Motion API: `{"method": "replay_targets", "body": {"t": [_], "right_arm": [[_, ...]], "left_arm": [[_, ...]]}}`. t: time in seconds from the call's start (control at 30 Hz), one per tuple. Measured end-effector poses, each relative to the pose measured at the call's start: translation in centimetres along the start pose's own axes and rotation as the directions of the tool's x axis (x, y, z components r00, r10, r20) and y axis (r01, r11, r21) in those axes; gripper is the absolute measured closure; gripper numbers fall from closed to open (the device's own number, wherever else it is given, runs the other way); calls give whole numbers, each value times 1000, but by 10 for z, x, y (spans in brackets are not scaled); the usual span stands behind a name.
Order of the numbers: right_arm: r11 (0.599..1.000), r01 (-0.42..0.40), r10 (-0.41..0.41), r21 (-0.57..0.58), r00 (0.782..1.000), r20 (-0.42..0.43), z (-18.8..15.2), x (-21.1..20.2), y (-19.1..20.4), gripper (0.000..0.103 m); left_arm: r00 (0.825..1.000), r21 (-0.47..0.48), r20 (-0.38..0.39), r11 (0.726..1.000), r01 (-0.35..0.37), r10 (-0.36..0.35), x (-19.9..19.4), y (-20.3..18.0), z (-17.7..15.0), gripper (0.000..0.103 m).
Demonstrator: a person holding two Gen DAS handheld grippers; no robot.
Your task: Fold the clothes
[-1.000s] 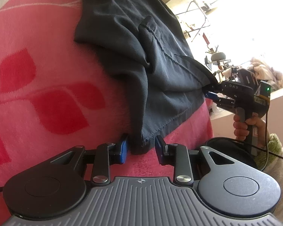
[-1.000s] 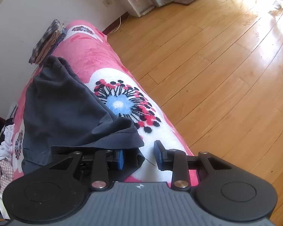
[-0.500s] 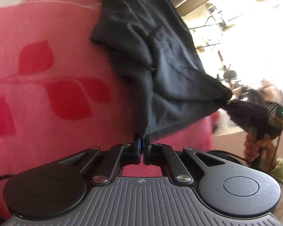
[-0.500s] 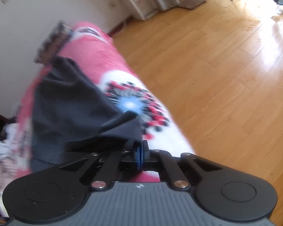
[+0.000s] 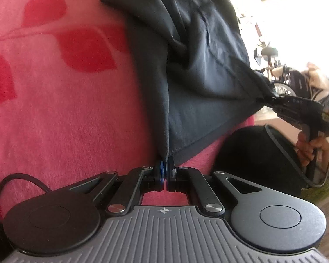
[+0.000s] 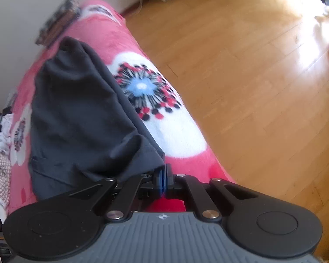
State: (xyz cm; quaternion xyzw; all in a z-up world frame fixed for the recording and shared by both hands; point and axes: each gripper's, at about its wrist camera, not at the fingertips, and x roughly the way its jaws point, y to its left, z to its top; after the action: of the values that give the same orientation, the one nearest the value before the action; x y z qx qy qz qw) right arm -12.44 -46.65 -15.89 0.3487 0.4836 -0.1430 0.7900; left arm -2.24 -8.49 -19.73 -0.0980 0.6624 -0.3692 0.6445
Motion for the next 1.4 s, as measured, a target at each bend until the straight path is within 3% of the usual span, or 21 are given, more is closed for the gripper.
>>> {"method": "replay_targets", "body": {"t": [0.13,0.2,0.33,0.43,0.53,0.6,0.67,0.87,0.97,1.03,1.07,1.13,1.3,1.4], "right_arm": [[999,16,-16,34,1000,-9,-7,6,-12,99],[998,4,-5,63,1000,9,-14,-3,-18,95],[994,2,-8,112,999,47,-26,-30,-30,78],[984,-46,31,171,996,86,-28,-49,-39,76],[963,-131,104,235,987,124,-26,-59,-44,68],[948,-177,145,264,980,136,-23,-62,-42,62],[940,-203,171,273,976,134,-21,-60,-38,58],[930,-249,226,272,967,115,-23,-56,-27,57],[911,-261,240,320,965,106,-26,-50,-31,57],[896,-269,249,354,963,102,-27,-47,-34,57],[885,-272,251,377,962,104,-28,-44,-37,57],[859,-275,252,432,961,112,-30,-40,-45,54],[785,-284,262,550,958,119,-38,-27,-64,54],[774,-289,270,563,955,119,-41,-22,-67,54]], "left_arm": [[999,10,5,999,49,-49,-7,13,-1,99],[999,34,24,999,37,-38,-22,15,-2,94],[991,114,128,993,10,-24,-56,2,-3,84],[967,236,250,972,-4,-56,-77,-19,9,80],[939,337,340,939,-72,-50,-77,-42,28,67],[925,375,380,917,-139,-15,-62,-53,40,53],[910,411,413,887,-211,25,-46,-62,54,49],[911,561,403,764,-317,82,-14,-71,66,53],[918,581,390,755,-303,68,-9,-72,67,72],[919,589,393,757,-284,39,-11,-71,62,91],[918,594,397,755,-276,23,-13,-72,59,94],[914,612,404,747,-261,-12,-19,-73,53,98],[914,696,399,672,-253,-69,-38,-77,16,98],[922,734,382,628,-258,-67,-42,-77,-3,98]]}}
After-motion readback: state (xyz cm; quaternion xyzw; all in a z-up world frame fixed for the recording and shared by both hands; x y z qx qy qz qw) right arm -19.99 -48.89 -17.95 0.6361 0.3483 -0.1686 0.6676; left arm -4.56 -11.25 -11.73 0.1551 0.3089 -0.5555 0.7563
